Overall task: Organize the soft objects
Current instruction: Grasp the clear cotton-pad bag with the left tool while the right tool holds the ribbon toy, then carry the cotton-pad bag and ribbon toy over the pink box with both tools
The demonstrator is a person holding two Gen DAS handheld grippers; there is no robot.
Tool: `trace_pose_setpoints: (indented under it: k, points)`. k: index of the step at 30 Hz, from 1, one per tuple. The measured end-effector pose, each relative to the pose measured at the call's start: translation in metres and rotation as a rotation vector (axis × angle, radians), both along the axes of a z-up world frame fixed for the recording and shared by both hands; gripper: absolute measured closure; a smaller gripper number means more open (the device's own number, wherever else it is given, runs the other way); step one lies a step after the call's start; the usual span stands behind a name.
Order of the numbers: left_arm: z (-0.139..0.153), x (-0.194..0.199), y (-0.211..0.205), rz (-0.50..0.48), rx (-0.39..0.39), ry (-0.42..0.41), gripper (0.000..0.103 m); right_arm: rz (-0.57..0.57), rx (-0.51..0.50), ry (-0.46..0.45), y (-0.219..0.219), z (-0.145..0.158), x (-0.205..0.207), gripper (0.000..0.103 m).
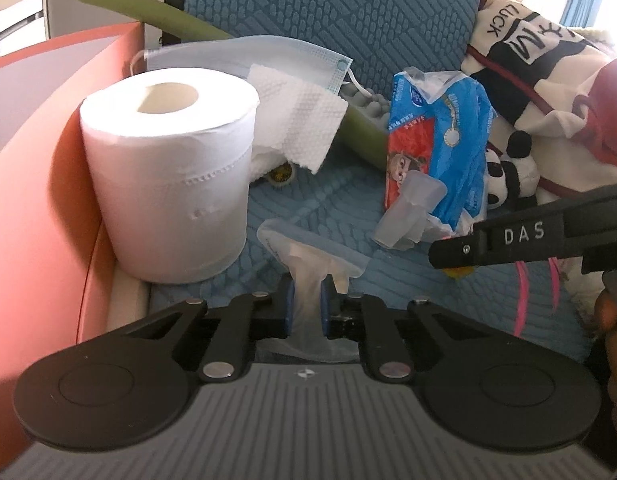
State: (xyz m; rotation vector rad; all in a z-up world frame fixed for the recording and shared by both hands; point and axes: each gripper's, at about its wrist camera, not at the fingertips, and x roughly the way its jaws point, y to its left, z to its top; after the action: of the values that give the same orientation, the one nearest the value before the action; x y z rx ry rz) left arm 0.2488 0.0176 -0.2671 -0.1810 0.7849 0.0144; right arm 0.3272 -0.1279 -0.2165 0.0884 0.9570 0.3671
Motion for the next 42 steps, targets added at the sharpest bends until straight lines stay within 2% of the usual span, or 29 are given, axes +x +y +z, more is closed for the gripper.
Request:
trace_pose_setpoints:
  k: [9,17,20,24,32,42]
  points:
    - [0.023,-0.019,0.004,0.041,-0.061,-0.019,0.089,0.025,0.027,-0.063,-0.015,0.022,-0.028,0.071]
    - [0.055,-0.038,0.007,0.054,-0.079,-0.049,0.089,-0.008,0.066,-0.106,-0.031,0.041,-0.051,0.071]
    - [0.068,-0.046,0.012,0.062,-0.104,-0.055,0.089,-0.009,0.068,-0.124,-0.030,0.051,-0.062,0.071]
    - [0.086,-0.055,0.017,0.071,-0.097,-0.056,0.089,0.003,0.072,-0.169,-0.029,0.070,-0.079,0.071]
    - [0.116,-0.069,0.028,0.057,-0.111,-0.086,0.089,0.017,0.106,-0.190,-0.024,0.096,-0.105,0.071]
    - [0.153,-0.095,0.056,0.077,-0.147,-0.145,0.089,0.069,0.122,-0.242,0.006,0.127,-0.122,0.071]
